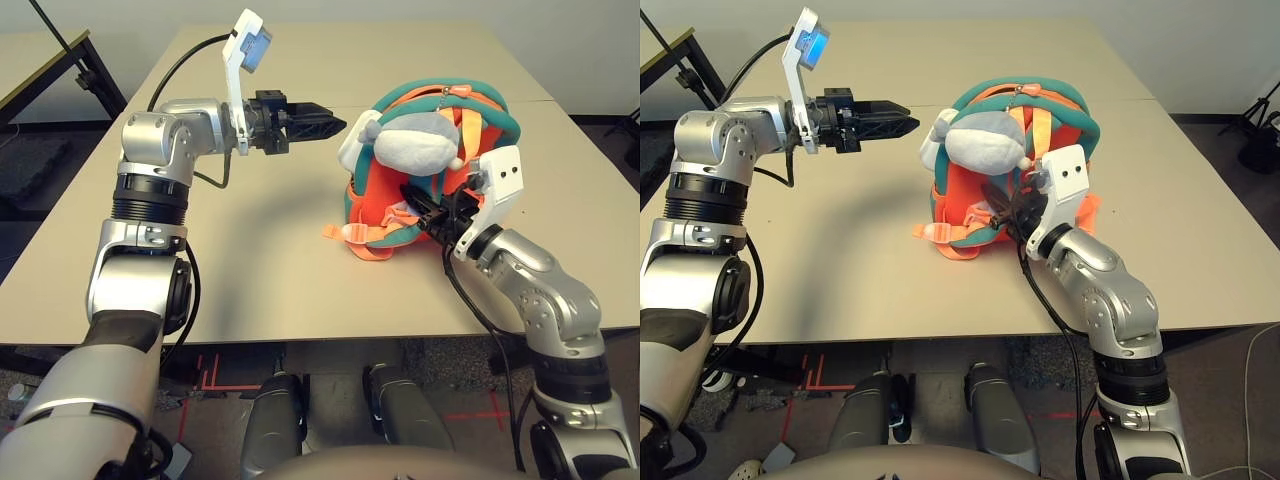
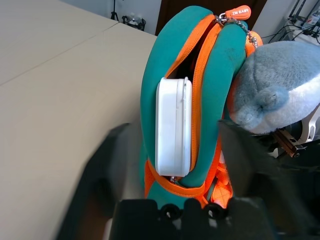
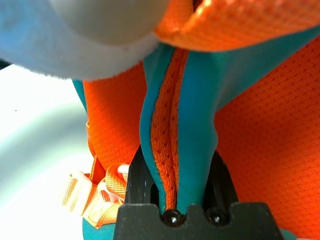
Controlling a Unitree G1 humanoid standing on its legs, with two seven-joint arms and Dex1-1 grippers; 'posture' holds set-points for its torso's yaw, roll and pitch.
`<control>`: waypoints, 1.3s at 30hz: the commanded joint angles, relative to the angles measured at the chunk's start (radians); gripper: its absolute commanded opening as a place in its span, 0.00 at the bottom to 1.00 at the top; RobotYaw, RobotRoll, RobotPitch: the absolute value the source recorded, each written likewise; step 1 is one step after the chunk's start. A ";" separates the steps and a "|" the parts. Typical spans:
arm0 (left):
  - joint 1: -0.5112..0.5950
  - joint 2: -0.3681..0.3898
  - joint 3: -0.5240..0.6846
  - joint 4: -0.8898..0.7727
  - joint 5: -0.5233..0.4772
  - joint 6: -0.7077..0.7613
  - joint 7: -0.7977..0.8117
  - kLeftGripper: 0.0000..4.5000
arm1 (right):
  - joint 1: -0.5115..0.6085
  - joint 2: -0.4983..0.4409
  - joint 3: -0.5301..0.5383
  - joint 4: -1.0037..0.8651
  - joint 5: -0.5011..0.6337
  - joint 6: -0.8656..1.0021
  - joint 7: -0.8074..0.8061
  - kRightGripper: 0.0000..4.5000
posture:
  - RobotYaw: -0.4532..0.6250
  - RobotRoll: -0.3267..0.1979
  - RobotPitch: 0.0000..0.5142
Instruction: Put the pencil case into the backpack and zip it.
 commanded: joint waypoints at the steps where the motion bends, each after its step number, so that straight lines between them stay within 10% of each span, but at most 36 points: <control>1: -0.002 0.004 -0.017 0.011 0.014 -0.010 -0.010 1.00 | 0.018 0.001 0.032 0.011 -0.006 0.023 0.009 0.07 | 0.20 0.62 0.18; 4: -0.005 0.001 -0.005 0.017 0.004 0.005 -0.004 0.91 | 0.016 0.000 0.034 0.015 -0.006 0.022 0.011 0.07 | 0.20 0.62 0.18; 15: 0.002 -0.008 -0.025 0.011 0.012 0.000 -0.023 0.00 | 0.015 0.000 0.037 0.014 -0.006 0.022 0.012 0.07 | 0.20 0.62 0.17; 30: -0.100 -0.274 -0.096 0.421 0.171 -0.270 0.091 0.00 | 0.004 0.006 0.039 0.019 -0.014 0.019 0.009 0.07 | 0.18 0.62 0.16; 39: -0.100 -0.206 -0.043 0.263 0.115 -0.157 -0.001 0.00 | 0.017 0.018 0.039 0.007 -0.020 0.018 0.001 0.07 | 0.17 0.62 0.17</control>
